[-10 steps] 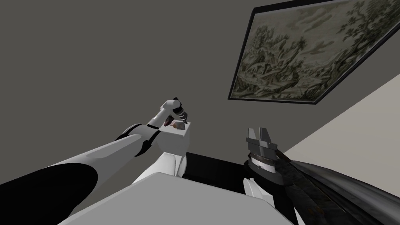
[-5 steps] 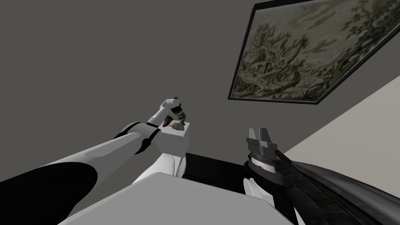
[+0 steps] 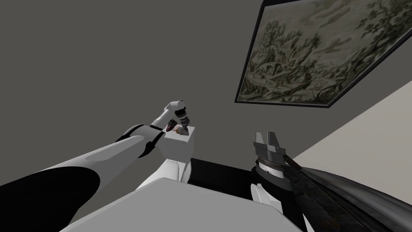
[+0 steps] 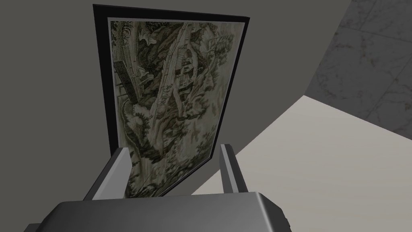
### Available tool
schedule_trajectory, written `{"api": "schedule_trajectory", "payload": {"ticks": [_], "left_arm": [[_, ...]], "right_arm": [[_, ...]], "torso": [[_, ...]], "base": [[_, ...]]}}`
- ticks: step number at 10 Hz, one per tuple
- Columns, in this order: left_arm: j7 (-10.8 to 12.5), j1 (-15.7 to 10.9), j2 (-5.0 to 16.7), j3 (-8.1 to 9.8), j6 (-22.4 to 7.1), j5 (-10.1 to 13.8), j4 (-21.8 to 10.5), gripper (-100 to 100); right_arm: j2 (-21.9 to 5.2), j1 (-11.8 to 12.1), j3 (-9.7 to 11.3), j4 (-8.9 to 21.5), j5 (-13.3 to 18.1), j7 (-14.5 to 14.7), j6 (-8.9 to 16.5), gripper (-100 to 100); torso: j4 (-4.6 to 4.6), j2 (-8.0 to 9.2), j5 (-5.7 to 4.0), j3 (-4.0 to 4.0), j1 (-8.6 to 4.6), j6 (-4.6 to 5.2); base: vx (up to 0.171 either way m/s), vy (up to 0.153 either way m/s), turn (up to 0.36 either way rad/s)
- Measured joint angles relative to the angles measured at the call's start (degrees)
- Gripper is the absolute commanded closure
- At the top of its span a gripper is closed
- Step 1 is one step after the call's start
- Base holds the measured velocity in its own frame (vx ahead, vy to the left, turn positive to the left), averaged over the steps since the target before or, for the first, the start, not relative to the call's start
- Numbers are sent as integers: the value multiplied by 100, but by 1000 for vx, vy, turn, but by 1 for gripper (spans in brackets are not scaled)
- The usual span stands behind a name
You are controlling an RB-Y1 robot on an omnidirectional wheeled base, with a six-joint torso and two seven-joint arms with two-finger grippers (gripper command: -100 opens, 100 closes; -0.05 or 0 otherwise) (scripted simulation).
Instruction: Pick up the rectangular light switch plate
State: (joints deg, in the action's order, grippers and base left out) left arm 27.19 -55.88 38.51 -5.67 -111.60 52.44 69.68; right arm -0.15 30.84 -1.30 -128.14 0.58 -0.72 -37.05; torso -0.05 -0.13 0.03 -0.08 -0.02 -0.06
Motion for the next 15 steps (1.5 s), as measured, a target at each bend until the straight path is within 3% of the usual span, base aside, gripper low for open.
{"api": "schedule_trajectory", "payload": {"ticks": [2, 3, 4, 7, 8, 12, 13, 14, 15], "left_arm": [[12, -6, 12, -14, -231, 16, -13, -100], [12, -6, 13, -15, -257, 17, -15, 0], [12, -6, 13, -15, -254, 17, -14, -100], [-78, 109, -100, -61, -13, -124, -150, -100], [-89, 110, -104, -63, 7, -130, -160, 100], [-89, 111, -107, -65, -3, -126, -158, 100], [-89, 111, -107, -65, -3, -126, -158, 0], [-90, 111, -107, -65, -4, -125, -158, 100], [-51, 80, -60, -45, -88, -66, -83, 100]], "right_arm": [[0, 0, 0, 0, 0, 0, 0, 0], [0, 0, 0, 0, 0, 0, 0, 0], [0, 0, 0, 0, 0, 0, 0, 0], [0, -1, 0, 0, 0, 0, 0, 0], [0, 0, 0, 0, 0, 0, 0, 0], [0, 0, 0, 0, 0, 0, 0, 0], [0, 0, 0, 0, 0, 0, 0, 0], [0, 0, 0, 0, 0, 0, 0, 0], [0, 0, 0, 0, 0, 0, 0, 0]], "torso": [[1, 4, 0, 2, 0, 0], [1, 6, 0, 3, 1, 0], [1, 7, 1, 4, 2, 0], [2, 13, 0, 7, -1, 0], [3, 11, 0, 7, 1, 0], [-3, -8, 3, -6, 9, 1], [-3, -10, 3, -7, 9, 1], [-3, -10, 3, -7, 9, 1], [0, -11, 2, -6, 12, -2]], "base": [[5, -3, -1], [0, 0, 0], [-8, -4, -21], [-12, -5, -17], [0, 0, 0], [0, 0, 0], [0, 0, 0], [11, 5, 34], [20, 11, 32]]}}
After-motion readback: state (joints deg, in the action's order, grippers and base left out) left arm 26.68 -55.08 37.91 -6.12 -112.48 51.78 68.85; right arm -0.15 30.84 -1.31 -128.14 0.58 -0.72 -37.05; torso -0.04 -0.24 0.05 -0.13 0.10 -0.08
